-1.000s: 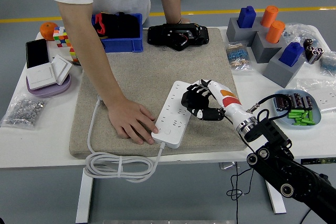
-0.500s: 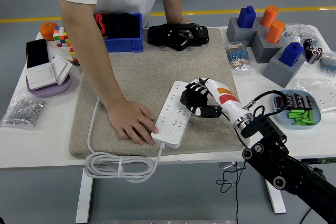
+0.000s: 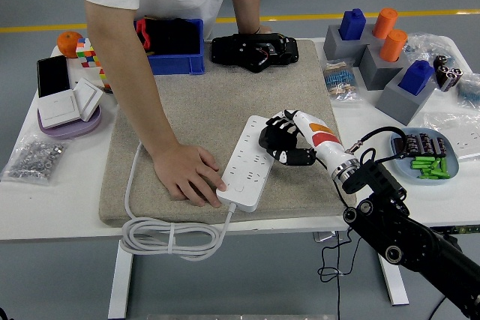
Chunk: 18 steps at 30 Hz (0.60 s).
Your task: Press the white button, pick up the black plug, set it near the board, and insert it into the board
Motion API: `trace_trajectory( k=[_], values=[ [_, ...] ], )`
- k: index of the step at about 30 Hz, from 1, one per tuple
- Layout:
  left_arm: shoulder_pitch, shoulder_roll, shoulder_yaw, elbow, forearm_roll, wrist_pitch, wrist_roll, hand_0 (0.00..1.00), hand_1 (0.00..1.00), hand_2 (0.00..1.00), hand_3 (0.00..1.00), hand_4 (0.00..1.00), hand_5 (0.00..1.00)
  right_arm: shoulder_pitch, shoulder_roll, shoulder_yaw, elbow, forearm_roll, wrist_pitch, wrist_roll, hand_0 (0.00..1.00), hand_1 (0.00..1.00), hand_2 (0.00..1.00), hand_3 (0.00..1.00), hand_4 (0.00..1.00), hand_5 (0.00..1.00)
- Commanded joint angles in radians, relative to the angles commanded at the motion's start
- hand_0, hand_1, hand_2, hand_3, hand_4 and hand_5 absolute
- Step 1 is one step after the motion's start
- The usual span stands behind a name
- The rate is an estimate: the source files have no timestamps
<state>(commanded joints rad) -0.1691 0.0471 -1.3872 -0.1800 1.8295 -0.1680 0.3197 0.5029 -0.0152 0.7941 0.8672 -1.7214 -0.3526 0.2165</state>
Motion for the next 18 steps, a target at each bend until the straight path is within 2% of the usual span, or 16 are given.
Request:
trace_trajectory(
  k=[12, 13, 18],
  values=[
    [-0.002, -0.003, 0.003, 0.0, -0.005, 0.001, 0.0, 0.691, 0.638, 0.614, 0.64, 0.563, 0.203, 0.005, 0.004, 0.003, -0.01, -0.008, 0.002, -0.001, 0.374, 0.3, 0.346, 0.513, 0.633, 0.002],
    [-0.003, -0.003, 0.003, 0.0, -0.004, 0.001, 0.0, 0.691, 0.638, 0.614, 0.64, 0.561, 0.202, 0.005, 0.004, 0.004, -0.009, -0.007, 0.003, -0.001, 0.419, 0.361, 0.409, 0.549, 0.655, 0.002],
    [-0.003, -0.003, 0.002, 0.0, -0.005, 0.001, 0.0, 0.691, 0.638, 0.614, 0.64, 0.561, 0.202, 0.004, 0.003, 0.004, -0.005, -0.005, 0.004, 0.006, 0.419, 0.361, 0.409, 0.549, 0.655, 0.002]
  ],
)
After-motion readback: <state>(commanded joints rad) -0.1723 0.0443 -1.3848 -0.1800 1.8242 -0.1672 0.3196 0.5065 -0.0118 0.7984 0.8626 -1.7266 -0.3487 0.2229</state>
